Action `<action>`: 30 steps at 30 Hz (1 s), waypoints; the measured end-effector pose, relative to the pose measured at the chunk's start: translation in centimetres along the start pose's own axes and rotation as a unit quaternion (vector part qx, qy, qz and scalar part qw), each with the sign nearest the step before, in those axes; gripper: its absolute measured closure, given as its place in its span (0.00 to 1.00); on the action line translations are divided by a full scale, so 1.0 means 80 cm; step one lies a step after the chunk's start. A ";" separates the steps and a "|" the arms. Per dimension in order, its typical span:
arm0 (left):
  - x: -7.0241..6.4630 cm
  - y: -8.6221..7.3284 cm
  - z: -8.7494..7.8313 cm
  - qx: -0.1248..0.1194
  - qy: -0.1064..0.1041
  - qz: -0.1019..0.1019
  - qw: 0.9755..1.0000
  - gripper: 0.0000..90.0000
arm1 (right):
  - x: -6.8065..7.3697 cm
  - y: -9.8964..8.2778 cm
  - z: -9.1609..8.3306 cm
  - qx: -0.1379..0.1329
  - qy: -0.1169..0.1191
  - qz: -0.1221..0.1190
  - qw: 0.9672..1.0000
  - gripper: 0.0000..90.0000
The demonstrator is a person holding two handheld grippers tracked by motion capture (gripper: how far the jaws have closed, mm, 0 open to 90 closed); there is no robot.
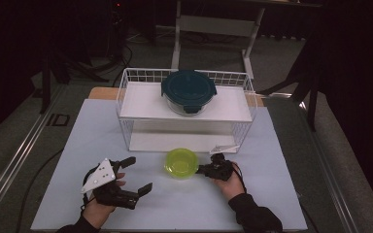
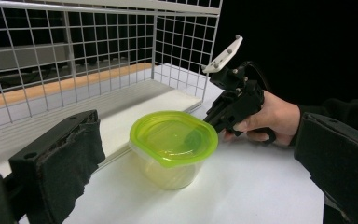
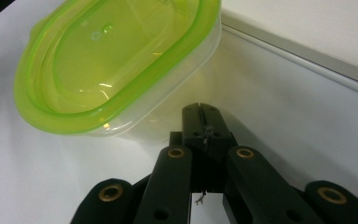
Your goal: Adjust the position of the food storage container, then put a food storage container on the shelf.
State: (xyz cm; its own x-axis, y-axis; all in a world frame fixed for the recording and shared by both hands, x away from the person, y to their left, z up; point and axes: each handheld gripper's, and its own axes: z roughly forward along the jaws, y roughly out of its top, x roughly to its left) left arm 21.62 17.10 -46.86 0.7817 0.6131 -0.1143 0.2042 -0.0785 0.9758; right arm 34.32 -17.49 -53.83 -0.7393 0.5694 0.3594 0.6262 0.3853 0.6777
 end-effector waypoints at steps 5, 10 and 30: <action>0.000 0.000 0.000 0.000 0.000 0.000 1.000 0.01 | 0.002 0.003 0.003 -0.001 -0.001 -0.003 1.000 1.00; 0.000 0.000 0.000 0.000 0.000 0.000 1.000 0.01 | 0.000 0.002 -0.003 0.000 -0.007 -0.002 1.000 1.00; 0.001 0.020 0.013 0.037 -0.039 0.003 0.999 0.01 | 0.037 -0.009 -0.110 -0.089 -0.064 -0.022 0.994 0.41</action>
State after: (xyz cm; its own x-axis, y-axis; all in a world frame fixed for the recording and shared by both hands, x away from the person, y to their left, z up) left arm 22.61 16.20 -45.52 0.8262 0.5492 -0.1259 0.2403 -0.1414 0.9603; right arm 29.49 -22.46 -47.65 -0.7201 0.6470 0.2506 0.5325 0.2839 0.7974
